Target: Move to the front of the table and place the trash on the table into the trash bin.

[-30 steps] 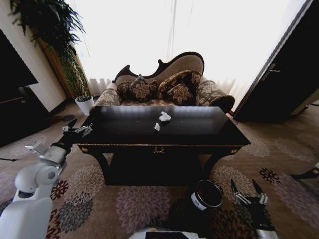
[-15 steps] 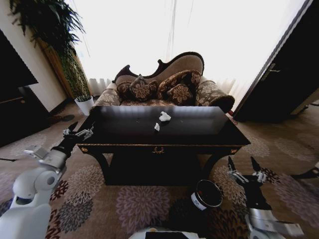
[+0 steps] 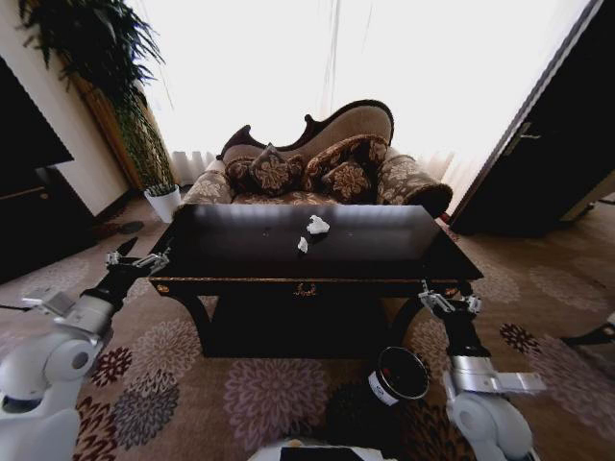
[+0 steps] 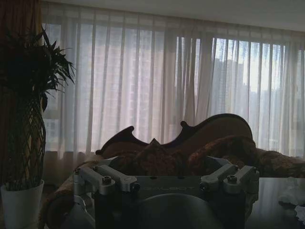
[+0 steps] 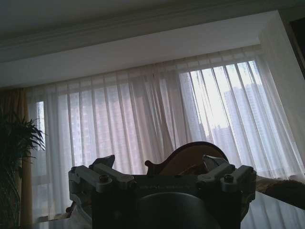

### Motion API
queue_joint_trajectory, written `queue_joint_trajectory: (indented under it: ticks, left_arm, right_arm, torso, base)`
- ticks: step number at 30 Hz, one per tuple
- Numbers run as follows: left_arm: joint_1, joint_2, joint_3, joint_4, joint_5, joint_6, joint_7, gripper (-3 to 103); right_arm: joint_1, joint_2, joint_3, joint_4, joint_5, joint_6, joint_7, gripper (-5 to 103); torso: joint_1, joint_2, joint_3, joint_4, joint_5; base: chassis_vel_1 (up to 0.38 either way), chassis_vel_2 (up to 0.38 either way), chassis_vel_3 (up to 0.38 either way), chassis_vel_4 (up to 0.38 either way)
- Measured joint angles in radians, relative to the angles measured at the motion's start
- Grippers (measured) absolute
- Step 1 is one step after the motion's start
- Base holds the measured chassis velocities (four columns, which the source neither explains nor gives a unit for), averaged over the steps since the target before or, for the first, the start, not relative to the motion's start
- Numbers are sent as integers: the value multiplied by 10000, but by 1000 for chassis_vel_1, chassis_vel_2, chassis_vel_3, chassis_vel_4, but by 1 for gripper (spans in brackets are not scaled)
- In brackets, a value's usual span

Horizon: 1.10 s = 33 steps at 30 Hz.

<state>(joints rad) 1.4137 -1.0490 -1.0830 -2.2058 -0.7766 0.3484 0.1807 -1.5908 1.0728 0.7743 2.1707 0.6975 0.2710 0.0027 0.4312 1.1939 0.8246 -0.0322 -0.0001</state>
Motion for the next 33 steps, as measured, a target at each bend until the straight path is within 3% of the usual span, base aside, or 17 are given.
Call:
queue_joint_trajectory:
  ticks: [4, 6, 9, 11, 16, 19, 24, 29, 33]
  left_arm:
    - [208, -174, -127, -119, 150, 13, 2, 100]
    - [237, -202, -151, -139, 170, 14, 5, 100]
    - [359, -305, -330, -230, 223, 26, 6, 100]
    - [377, -317, -363, -241, 230, 28, 7, 100]
    - [525, -475, -514, -347, 337, 28, 27, 100]
    - [592, -581, -517, -419, 442, 29, 42, 100]
    - [679, -718, -567, -510, 553, 30, 51, 100]
    - [811, -783, -781, -604, 573, 30, 56, 100]
    - [889, -785, -944, -603, 573, 29, 59, 100]
  right_arm:
    - [1142, -1218, -549, 8, 674, -789, 583, 100]
    - [1290, -1321, -668, 31, 749, -925, 696, 100]
    - [1940, -2118, -1236, 124, 1070, -2056, 1601, 100]
    - [2046, -2260, -1299, 91, 1075, -2184, 1680, 100]
    - [3265, -3640, -1797, -432, 1269, -3198, 2073, 100]
    - [4307, -4648, -2200, -743, 1573, -3699, 1987, 100]
    - [6168, -5612, -3384, -1026, 2429, -4712, 1664, 100]
    - [8004, -5799, -5089, -1519, 2611, -5376, 1262, 100]
    - [8396, -5665, -5581, -1668, 2486, -5843, 649, 100]
  torso:
    - [1, -1, 0, 0, 1]
    - [1, -1, 1, 0, 1]
    - [1, 0, 0, 0, -1]
    - [1, -1, 0, 0, 1]
    - [1, -1, 1, -3, 4]
    - [1, -1, 1, 0, 0]
    - [1, -1, 0, -1, -2]
    - [2, -1, 1, 3, 0]
    - [2, -1, 1, -1, -1]
  base:
    - [0, 0, 0, 0]
    - [0, 0, 0, 0]
    - [0, 0, 0, 0]
    - [0, 0, 0, 0]
    - [0, 0, 0, 0]
    - [0, 0, 0, 0]
    - [0, 0, 0, 0]
    - [0, 0, 0, 0]
    - [0, 0, 0, 0]
